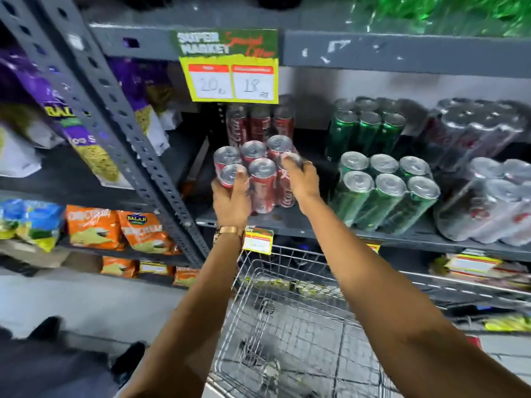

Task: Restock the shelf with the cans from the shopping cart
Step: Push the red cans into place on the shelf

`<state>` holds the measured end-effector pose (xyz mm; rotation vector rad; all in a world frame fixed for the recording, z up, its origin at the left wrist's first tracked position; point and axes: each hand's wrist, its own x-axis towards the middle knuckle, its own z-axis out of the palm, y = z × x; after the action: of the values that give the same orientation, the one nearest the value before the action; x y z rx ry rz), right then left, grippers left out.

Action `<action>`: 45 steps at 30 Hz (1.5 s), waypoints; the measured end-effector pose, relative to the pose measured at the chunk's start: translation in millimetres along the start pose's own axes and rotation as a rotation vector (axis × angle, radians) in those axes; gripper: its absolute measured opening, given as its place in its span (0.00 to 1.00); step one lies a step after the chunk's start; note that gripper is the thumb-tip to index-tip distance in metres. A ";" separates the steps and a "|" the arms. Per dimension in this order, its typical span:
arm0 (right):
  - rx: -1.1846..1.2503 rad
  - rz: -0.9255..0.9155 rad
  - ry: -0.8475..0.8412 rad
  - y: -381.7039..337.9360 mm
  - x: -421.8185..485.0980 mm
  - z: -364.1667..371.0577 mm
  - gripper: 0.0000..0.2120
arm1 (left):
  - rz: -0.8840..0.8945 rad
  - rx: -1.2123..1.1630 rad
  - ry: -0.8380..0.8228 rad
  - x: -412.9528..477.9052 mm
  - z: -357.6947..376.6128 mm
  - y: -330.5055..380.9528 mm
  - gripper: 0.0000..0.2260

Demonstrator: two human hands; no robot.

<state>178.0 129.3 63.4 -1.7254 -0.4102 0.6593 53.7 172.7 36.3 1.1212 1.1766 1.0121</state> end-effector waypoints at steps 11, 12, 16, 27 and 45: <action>0.105 -0.047 0.205 30.6 -32.5 25.6 0.20 | 0.013 0.051 0.020 41.9 -20.7 6.8 0.17; 0.105 -0.050 0.202 31.8 -34.3 25.2 0.19 | -0.002 0.051 0.000 44.9 -24.8 5.8 0.18; 0.094 -0.049 0.167 29.3 -35.5 20.2 0.14 | -0.008 0.087 -0.036 43.1 -35.3 -1.7 0.22; 0.057 -0.025 0.196 28.4 -34.3 18.3 0.16 | 0.116 0.227 -0.077 43.7 -36.9 -2.6 0.21; 0.001 -0.067 0.212 30.6 -38.6 20.2 0.18 | 0.098 0.224 -0.133 40.1 -41.6 0.7 0.24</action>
<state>133.2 114.2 38.9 -1.7521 -0.3175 0.4223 17.3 217.0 28.9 1.4133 1.1564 0.8795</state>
